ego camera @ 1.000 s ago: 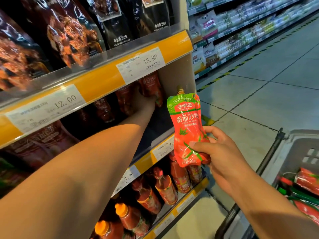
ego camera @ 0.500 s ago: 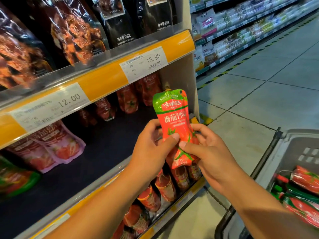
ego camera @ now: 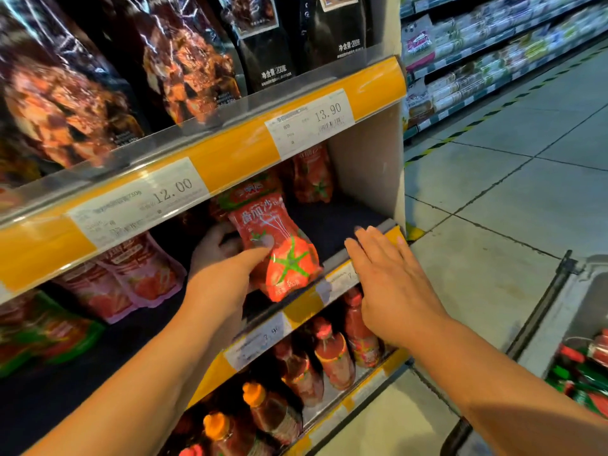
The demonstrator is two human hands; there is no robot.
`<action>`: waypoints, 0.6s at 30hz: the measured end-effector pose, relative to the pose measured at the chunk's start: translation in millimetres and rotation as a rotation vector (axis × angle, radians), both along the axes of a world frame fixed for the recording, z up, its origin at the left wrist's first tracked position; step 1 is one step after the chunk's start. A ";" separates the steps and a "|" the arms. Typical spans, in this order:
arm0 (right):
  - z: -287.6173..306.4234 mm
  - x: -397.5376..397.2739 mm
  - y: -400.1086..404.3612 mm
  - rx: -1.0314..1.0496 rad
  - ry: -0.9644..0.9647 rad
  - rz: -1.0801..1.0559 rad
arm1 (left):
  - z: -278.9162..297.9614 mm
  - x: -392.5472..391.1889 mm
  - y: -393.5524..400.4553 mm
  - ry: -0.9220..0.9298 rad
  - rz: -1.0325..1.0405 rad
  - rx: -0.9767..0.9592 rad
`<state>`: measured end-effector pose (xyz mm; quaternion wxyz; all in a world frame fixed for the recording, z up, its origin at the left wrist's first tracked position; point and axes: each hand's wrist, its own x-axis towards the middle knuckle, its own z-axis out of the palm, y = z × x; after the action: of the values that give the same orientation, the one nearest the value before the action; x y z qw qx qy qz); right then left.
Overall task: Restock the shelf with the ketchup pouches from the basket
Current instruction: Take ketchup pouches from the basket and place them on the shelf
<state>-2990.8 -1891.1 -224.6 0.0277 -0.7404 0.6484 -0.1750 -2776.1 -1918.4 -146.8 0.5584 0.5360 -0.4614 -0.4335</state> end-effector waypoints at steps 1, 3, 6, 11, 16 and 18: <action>-1.9 0.9 0.9 -0.006 -0.002 -0.011 | 3.3 0.4 -4.5 0.038 -0.005 0.008; -6.0 2.9 2.5 -0.041 -0.027 -0.027 | 8.7 0.0 -14.9 0.106 -0.020 0.009; -11.2 4.1 2.0 -0.048 -0.057 -0.025 | 6.6 -2.1 -34.2 0.083 -0.032 -0.031; -6.7 2.8 2.1 -0.031 -0.107 -0.002 | -5.1 -0.3 -71.3 -0.056 -0.010 -0.047; -9.2 -0.9 1.4 -0.057 -0.140 0.017 | -7.7 -8.5 -103.4 -0.124 0.018 -0.058; -9.8 -2.1 0.9 -0.058 -0.155 0.021 | -6.9 -13.1 -109.0 -0.164 0.019 -0.077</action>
<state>-2992.9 -1890.2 -234.4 0.0580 -0.7318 0.6313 -0.2501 -2789.1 -2027.5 -153.7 0.5431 0.5523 -0.5167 -0.3647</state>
